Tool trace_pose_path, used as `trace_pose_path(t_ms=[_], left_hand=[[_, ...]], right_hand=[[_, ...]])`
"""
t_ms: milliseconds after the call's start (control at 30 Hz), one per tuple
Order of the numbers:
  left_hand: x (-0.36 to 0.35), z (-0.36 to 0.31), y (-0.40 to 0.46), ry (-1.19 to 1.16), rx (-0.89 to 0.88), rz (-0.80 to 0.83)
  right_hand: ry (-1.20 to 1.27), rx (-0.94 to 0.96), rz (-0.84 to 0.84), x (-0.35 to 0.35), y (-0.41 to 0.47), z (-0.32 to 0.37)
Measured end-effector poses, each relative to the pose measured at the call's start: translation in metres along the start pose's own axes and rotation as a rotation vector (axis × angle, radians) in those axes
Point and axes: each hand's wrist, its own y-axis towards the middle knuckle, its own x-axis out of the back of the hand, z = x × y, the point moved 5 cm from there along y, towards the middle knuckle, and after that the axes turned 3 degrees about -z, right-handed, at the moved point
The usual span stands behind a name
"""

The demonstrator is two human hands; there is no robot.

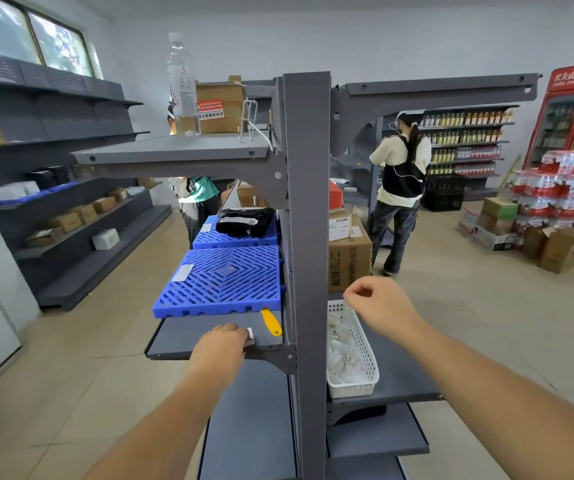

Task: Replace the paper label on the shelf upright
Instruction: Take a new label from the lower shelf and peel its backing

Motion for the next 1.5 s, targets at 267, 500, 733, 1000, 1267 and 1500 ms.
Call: trace_pose_path(t_ms=[267,500,733,1000,1267,1500], left_hand=[[0.018,-0.002,-0.005,-0.035,0.059,-0.039],[0.088,-0.018,-0.016,-0.253,-0.021,-0.482],[0.161,-0.038,-0.04,-0.363,-0.183,-0.898],[0.19,-0.064,-0.055,-0.375,-0.353,-1.03],[0.182,-0.055,-0.05,-0.913,-0.039,-0.693],[0.185,-0.056,-0.037,-1.305,0.111,-0.456]], right_hand=[[0.042,0.024,-0.001,0.005,-0.004,0.016],[0.289,-0.023,-0.022,0.015,0.002,0.037],[0.467,0.065,0.079,0.014,-0.005,0.068],[0.619,0.0,0.262,-0.007,-0.017,0.099],[0.528,0.16,0.183,0.001,-0.013,0.103],[0.45,0.303,0.206,0.006,-0.02,0.109]])
